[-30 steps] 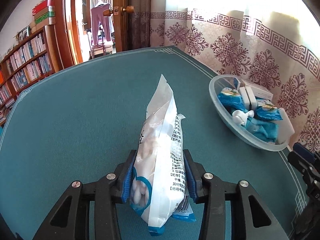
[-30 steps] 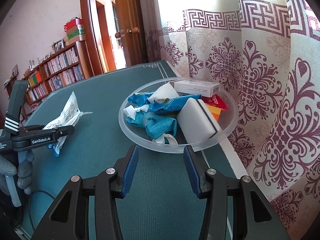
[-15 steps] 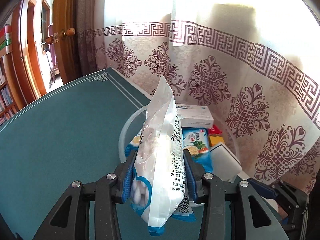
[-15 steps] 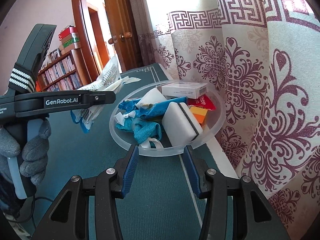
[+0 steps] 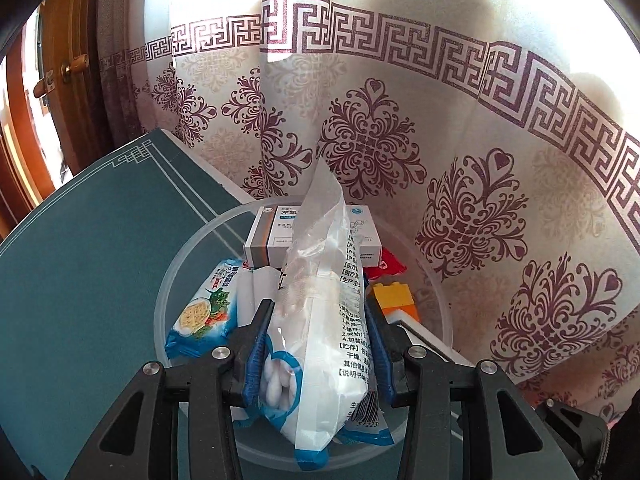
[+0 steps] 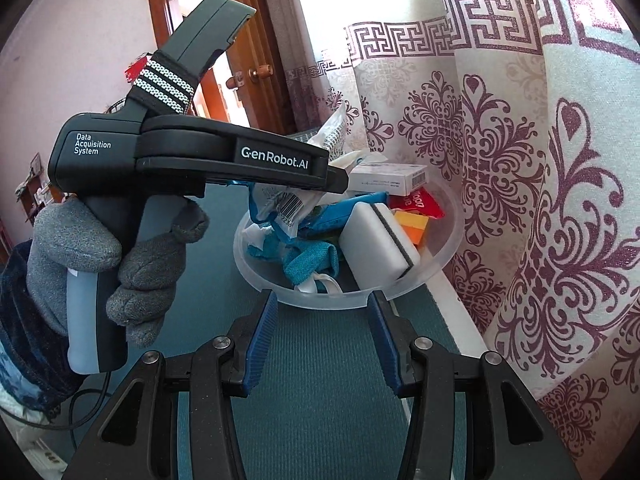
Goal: Organize objects
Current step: 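Carry the white plastic bag with left tool into the bowl and open it, then withdraw left tool from the bowl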
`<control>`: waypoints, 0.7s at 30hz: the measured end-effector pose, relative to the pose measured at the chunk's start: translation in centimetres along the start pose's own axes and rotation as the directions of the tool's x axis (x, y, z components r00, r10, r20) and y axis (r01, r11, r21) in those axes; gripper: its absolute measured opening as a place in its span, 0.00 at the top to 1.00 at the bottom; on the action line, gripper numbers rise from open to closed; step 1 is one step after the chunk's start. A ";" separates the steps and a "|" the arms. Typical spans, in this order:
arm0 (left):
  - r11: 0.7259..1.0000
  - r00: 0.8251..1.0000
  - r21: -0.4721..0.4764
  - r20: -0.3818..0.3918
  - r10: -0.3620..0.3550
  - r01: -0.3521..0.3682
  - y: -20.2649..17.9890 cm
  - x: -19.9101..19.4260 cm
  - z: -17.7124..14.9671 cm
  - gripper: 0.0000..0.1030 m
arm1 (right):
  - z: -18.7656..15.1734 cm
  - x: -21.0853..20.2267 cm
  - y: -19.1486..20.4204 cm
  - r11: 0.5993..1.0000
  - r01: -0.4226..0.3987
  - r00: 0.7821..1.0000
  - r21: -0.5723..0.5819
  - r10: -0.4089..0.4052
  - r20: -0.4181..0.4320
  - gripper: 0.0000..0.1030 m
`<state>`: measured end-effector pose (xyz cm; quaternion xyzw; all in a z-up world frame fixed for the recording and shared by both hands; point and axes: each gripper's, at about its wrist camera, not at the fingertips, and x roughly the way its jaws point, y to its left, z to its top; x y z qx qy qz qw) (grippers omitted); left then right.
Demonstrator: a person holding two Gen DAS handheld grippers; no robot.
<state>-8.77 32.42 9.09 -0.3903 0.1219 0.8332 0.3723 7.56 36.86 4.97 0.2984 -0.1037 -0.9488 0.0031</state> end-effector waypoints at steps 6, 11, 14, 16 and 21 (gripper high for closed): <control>1.000 0.999 -0.004 0.025 0.024 -0.024 0.3 -0.2 0.0 0.38 | -0.1 -0.1 0.2 1.000 -0.005 1.000 -0.010 0.005 -0.001 0.53; 0.999 0.995 -0.016 0.091 0.050 -0.048 0.6 -1.8 -0.1 0.13 | -0.3 -0.2 0.5 1.000 -0.003 1.000 -0.015 0.003 -0.002 0.53; 0.998 0.993 -0.004 0.103 0.064 -0.064 0.6 -2.3 -0.5 0.13 | -0.4 -0.2 0.6 1.000 -0.001 1.000 -0.018 0.001 -0.002 0.53; 0.997 0.992 0.003 0.107 0.071 -0.072 0.6 -2.4 -0.8 0.13 | -0.5 -0.2 0.5 1.000 -0.001 1.000 -0.020 0.001 -0.001 0.53; 0.997 0.992 -0.024 0.098 0.082 -0.080 1.6 -2.6 -1.7 0.12 | -0.7 -0.1 0.7 1.000 0.000 1.000 -0.023 0.000 -0.002 0.53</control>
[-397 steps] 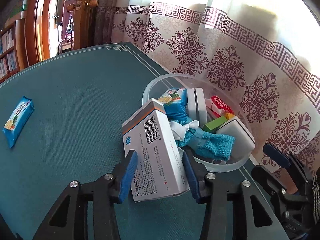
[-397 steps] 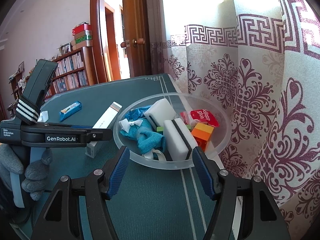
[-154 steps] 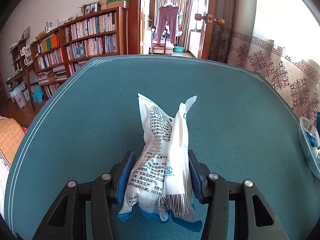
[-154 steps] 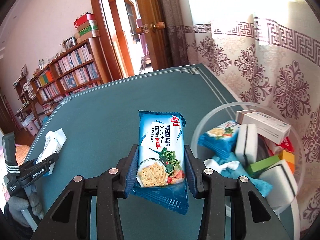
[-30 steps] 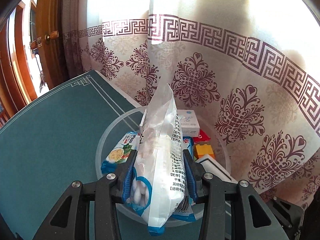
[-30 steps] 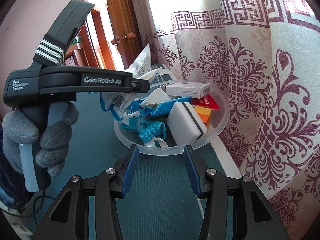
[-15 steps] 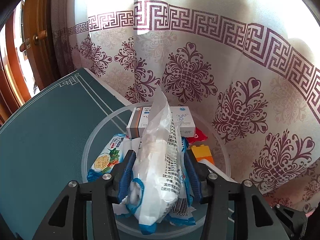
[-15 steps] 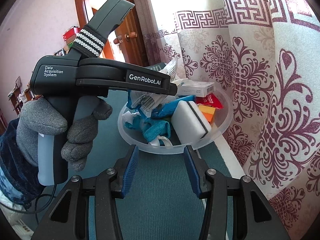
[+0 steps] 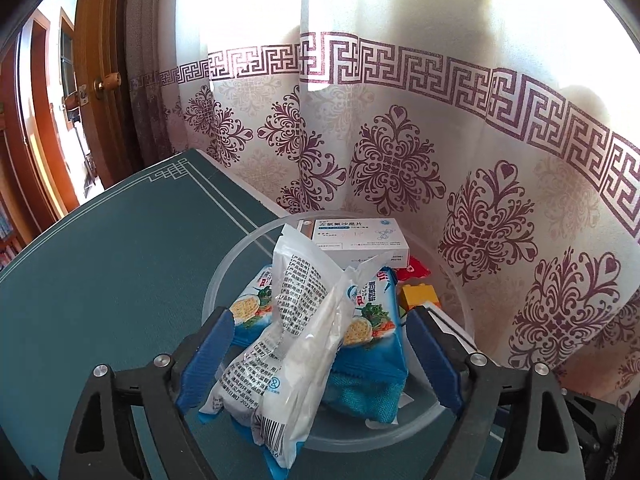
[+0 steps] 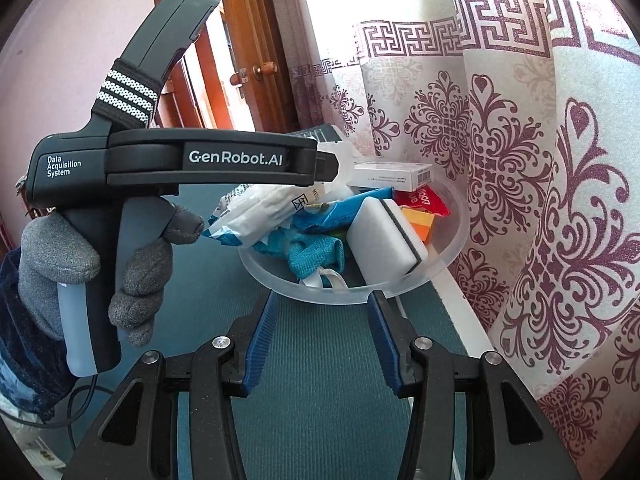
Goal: Organize objects
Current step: 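Withdraw left tool from the bowl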
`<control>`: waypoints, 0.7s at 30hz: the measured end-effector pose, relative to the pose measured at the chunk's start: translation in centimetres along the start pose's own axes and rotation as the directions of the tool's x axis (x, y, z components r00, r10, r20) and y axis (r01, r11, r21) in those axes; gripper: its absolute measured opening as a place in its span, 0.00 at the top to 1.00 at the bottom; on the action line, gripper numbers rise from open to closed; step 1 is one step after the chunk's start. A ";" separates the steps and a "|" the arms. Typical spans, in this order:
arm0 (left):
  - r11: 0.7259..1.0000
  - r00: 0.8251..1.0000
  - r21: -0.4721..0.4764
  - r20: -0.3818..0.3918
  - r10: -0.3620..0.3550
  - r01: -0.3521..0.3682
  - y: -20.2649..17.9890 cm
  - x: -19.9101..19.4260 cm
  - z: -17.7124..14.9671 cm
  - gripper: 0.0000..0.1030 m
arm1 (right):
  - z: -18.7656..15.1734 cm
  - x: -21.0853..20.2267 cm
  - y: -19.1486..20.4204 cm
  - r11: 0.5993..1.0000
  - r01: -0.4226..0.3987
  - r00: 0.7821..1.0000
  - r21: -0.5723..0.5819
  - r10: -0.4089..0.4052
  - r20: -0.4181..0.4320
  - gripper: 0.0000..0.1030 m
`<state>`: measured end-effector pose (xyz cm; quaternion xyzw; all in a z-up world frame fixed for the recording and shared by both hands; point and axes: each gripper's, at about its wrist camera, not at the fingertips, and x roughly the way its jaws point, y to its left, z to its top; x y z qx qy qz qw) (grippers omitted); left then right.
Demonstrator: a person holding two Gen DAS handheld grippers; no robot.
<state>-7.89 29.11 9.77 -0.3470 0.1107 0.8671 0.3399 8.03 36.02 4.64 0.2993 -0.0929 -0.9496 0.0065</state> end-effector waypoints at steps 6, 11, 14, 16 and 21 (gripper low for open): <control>0.995 0.999 -0.097 0.029 0.021 -0.018 2.4 -2.2 -1.0 0.07 | -0.1 0.7 -0.2 1.000 0.003 1.000 -0.001 -0.003 -0.002 0.53; 0.984 0.990 -0.147 0.080 0.113 -0.101 3.2 -5.1 -2.2 0.00 | -0.1 0.9 -0.4 1.000 0.015 1.000 0.003 -0.015 -0.007 0.53; 0.975 0.982 -0.163 0.081 0.168 -0.153 3.2 -6.0 -3.1 0.00 | 0.2 0.5 -0.5 1.000 0.029 1.000 0.010 -0.029 0.007 0.41; 0.969 0.976 -0.155 0.074 0.205 -0.192 3.0 -6.4 -3.6 0.00 | 0.4 0.1 -0.7 0.999 0.043 0.999 0.018 -0.044 0.018 0.39; 0.957 0.961 -0.145 0.084 0.264 -0.250 2.4 -7.7 -4.3 0.00 | 1.3 -0.7 -1.1 0.997 0.073 0.997 0.022 -0.074 0.037 0.24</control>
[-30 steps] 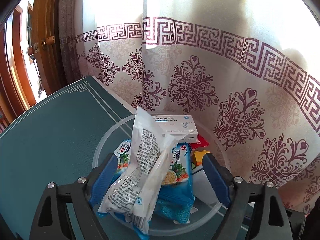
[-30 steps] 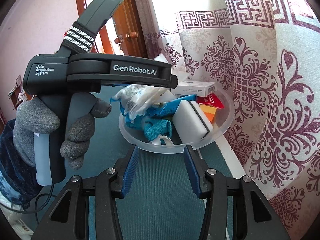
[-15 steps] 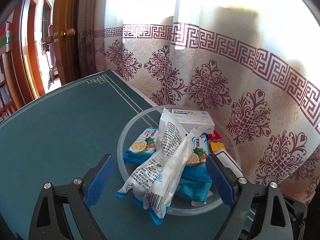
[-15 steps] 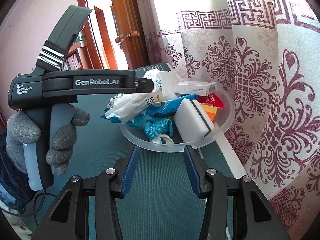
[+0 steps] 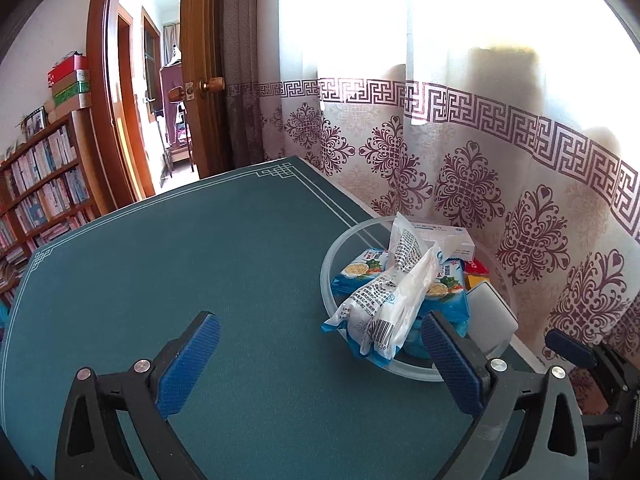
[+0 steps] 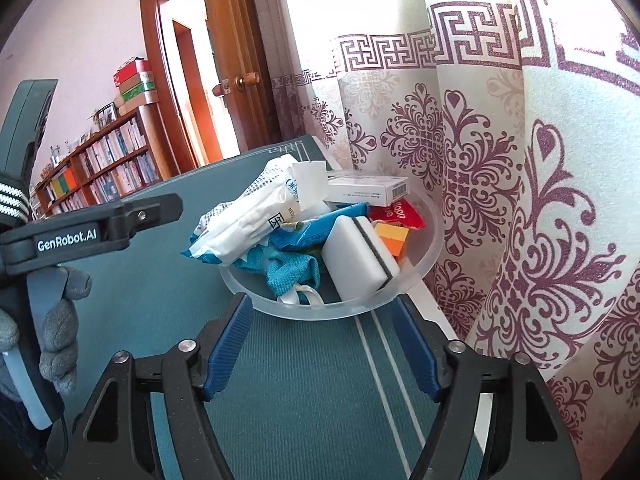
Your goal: Organize objects
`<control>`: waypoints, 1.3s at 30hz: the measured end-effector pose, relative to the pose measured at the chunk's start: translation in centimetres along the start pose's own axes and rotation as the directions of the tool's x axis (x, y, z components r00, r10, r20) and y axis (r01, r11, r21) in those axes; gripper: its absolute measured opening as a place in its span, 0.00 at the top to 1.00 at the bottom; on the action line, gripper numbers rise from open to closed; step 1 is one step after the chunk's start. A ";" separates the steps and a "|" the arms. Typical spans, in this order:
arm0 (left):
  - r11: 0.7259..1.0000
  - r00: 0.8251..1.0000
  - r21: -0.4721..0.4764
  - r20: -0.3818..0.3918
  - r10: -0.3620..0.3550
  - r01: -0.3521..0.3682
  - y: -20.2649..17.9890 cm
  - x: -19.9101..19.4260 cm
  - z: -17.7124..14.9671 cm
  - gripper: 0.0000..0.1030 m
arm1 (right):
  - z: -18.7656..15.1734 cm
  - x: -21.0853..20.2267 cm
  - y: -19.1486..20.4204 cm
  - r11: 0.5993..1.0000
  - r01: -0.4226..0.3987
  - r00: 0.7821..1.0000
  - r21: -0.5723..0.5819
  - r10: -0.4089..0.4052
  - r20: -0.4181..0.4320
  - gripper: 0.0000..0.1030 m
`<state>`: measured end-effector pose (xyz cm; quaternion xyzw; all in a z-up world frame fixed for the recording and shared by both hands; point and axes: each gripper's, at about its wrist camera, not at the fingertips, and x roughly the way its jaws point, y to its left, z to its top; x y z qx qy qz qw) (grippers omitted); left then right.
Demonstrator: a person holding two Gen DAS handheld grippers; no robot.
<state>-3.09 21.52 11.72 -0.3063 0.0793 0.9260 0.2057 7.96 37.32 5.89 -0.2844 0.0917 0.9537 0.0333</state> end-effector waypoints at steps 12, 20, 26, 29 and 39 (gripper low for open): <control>0.994 0.994 0.043 0.060 0.095 -0.098 -1.8 -2.8 -0.3 0.00 | 3.1 -1.0 0.0 0.997 0.059 0.998 -0.051 -0.058 0.022 0.04; 0.994 0.993 0.042 0.064 0.101 -0.103 -2.2 -3.1 -0.5 0.00 | 3.7 -0.6 0.6 0.993 0.073 0.997 -0.096 -0.073 0.011 0.03; 0.990 0.991 0.057 0.053 0.124 -0.127 -2.4 -2.8 -1.1 0.00 | 3.3 -0.2 0.9 0.987 0.103 0.995 -0.123 -0.103 0.009 0.03; 0.989 0.990 0.054 0.048 0.134 -0.136 -2.3 -2.7 -1.2 0.00 | 3.1 -0.1 0.6 0.989 0.099 0.995 -0.113 -0.099 0.002 0.03; 0.984 0.985 0.042 0.032 0.169 -0.170 -1.7 -2.4 -1.8 0.00 | 2.8 0.2 0.1 0.990 0.113 0.994 -0.088 -0.114 0.001 0.03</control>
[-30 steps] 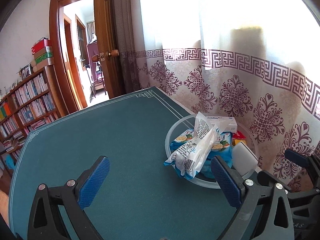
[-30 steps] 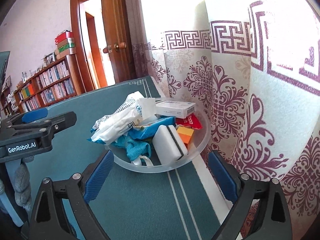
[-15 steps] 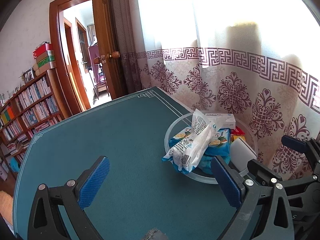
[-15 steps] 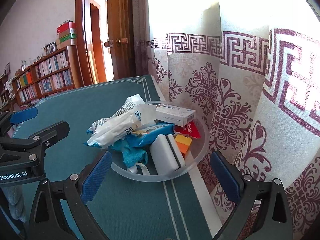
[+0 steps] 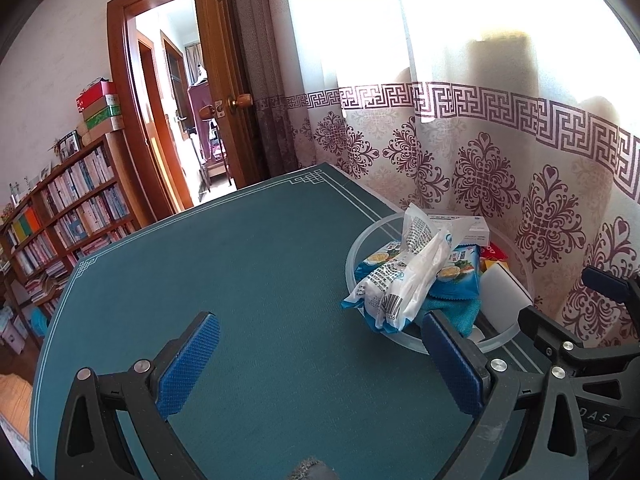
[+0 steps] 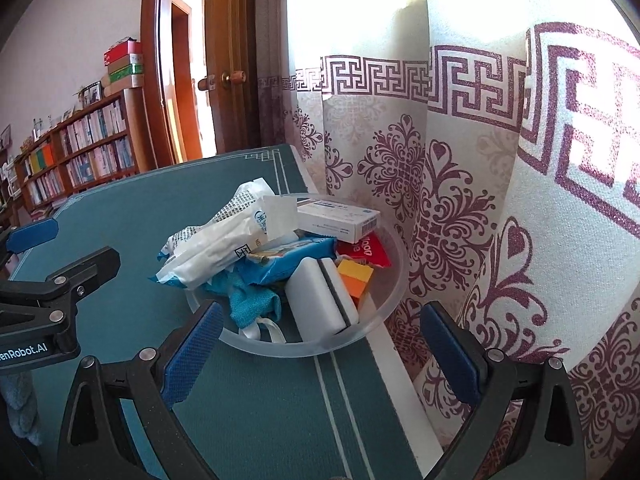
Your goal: Organize objects
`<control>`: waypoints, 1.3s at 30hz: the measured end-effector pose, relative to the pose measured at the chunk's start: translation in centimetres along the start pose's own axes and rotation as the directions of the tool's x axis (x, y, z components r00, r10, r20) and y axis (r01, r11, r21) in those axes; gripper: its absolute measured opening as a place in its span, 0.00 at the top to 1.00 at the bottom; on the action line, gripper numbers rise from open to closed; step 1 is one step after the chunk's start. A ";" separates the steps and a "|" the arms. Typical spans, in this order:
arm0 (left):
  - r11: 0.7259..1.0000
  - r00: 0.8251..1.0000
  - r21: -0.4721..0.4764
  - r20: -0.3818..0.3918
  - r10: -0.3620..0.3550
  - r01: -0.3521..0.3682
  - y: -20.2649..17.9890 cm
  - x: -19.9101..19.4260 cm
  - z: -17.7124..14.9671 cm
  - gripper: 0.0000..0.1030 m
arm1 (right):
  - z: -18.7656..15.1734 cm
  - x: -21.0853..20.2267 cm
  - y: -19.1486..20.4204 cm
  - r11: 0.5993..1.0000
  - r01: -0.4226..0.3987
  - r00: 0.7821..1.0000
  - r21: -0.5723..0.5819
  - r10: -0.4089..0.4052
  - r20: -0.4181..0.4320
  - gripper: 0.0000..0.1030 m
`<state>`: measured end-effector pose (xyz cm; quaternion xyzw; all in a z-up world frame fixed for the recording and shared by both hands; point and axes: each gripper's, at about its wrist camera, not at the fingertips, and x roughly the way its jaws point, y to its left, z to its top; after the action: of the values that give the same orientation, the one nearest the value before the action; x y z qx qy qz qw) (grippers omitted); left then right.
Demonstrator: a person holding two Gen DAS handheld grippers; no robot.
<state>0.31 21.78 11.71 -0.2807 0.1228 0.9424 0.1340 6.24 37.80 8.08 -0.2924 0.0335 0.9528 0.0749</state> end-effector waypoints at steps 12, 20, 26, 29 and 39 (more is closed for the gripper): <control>0.999 0.999 0.014 -0.017 0.040 -0.039 0.2 0.2 -0.6 0.00 | -0.2 -0.1 0.0 1.000 -0.019 1.000 0.007 0.019 0.017 0.03; 0.999 0.999 0.025 -0.024 0.044 -0.043 0.1 0.4 -0.9 0.00 | -0.5 0.1 0.7 1.000 -0.012 1.000 -0.025 0.012 0.017 0.03; 0.999 0.999 0.026 -0.025 0.045 -0.044 0.1 0.4 -0.9 0.00 | -0.5 0.0 0.9 0.999 0.006 1.000 -0.043 -0.005 0.031 0.03; 0.999 0.999 0.026 -0.025 0.044 -0.043 0.1 0.4 -0.9 0.00 | -0.5 0.0 0.9 0.999 0.008 0.999 -0.045 -0.007 0.032 0.03; 0.999 0.999 0.027 -0.025 0.044 -0.043 0.1 0.4 -0.9 0.00 | -0.8 0.2 1.0 0.999 0.004 1.000 -0.051 -0.002 0.028 0.03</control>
<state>0.41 21.51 10.71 -0.2882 0.1429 0.9397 0.1157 6.30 36.72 7.34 -0.2809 0.0074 0.9572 0.0693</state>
